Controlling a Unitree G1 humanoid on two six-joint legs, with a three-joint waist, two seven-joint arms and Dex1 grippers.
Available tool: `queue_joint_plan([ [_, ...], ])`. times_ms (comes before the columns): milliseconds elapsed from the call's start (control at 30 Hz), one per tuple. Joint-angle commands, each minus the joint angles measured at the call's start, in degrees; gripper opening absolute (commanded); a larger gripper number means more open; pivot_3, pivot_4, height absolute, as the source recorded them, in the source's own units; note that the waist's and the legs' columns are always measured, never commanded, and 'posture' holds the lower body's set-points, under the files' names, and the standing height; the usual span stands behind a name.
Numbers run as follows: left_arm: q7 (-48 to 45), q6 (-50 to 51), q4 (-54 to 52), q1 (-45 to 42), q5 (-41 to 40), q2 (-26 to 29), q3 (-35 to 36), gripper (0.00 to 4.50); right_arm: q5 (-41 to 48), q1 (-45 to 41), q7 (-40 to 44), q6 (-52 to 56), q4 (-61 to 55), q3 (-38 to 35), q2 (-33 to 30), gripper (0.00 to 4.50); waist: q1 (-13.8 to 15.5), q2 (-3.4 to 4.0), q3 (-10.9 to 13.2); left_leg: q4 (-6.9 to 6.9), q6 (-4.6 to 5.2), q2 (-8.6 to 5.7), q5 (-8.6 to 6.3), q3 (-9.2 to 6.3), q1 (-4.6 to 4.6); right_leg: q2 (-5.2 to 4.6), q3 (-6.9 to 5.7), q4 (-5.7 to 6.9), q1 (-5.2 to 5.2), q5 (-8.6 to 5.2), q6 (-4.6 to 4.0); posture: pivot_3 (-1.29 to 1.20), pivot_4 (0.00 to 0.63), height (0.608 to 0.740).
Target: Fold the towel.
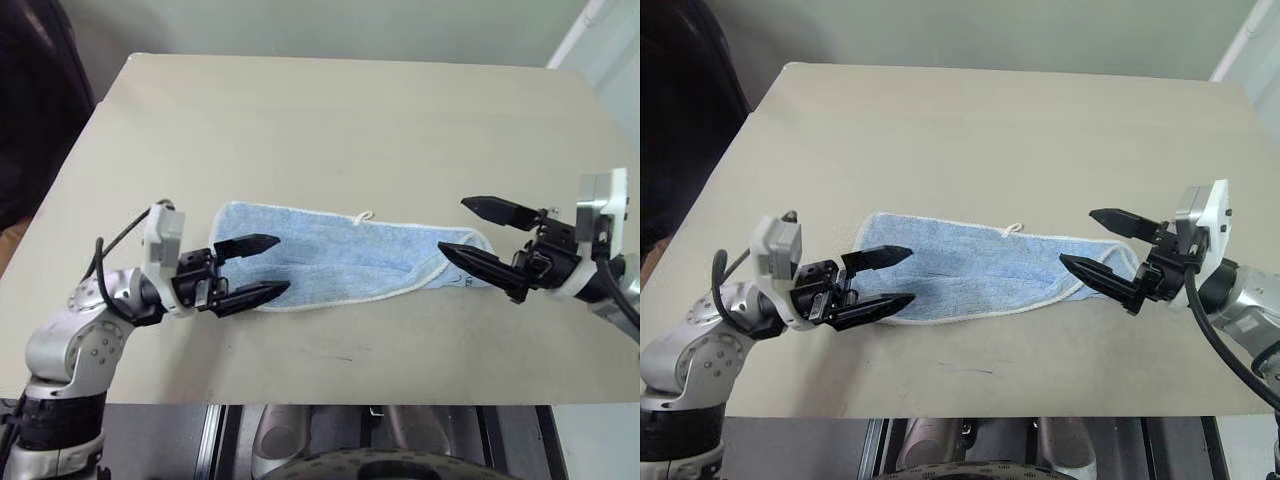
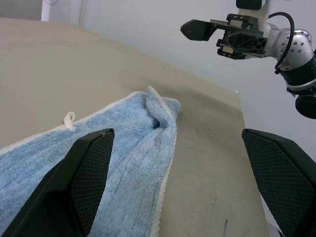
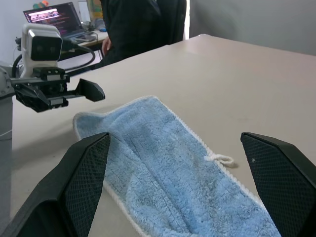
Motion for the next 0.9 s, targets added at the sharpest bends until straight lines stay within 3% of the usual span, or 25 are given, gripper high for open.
queue_joint_plan([
  [33,-0.96,-1.67,-1.36,0.76,0.31,0.04,1.23,4.50,-0.43,-0.58,1.13,-1.18,-0.87,-0.51,-0.62,4.47,0.03,0.00,0.00,0.00,0.00,0.00,0.00,0.00,0.00,0.00,0.00,0.00,0.00,0.00,0.00,0.00,0.150,0.697],
  [567,3.02,-1.63,-4.04,-0.41,0.56,-4.49,-2.56,4.50,-2.07,-2.42,1.08,2.08,6.05,-2.53,-4.89,4.47,0.05,0.00,0.00,0.00,-0.01,0.00,0.01,0.02,0.00,-0.01,0.01,0.00,0.01,0.01,-0.01,0.00,0.150,0.697],
  [900,1.20,-4.94,-1.27,-0.62,3.49,-5.88,-4.07,4.50,-6.48,-7.83,-0.83,4.42,8.52,2.66,-4.86,4.47,0.02,0.02,0.01,-0.01,-0.05,0.06,0.04,0.01,0.05,0.09,0.01,0.08,-0.01,0.01,-0.03,0.00,0.150,0.697],
])
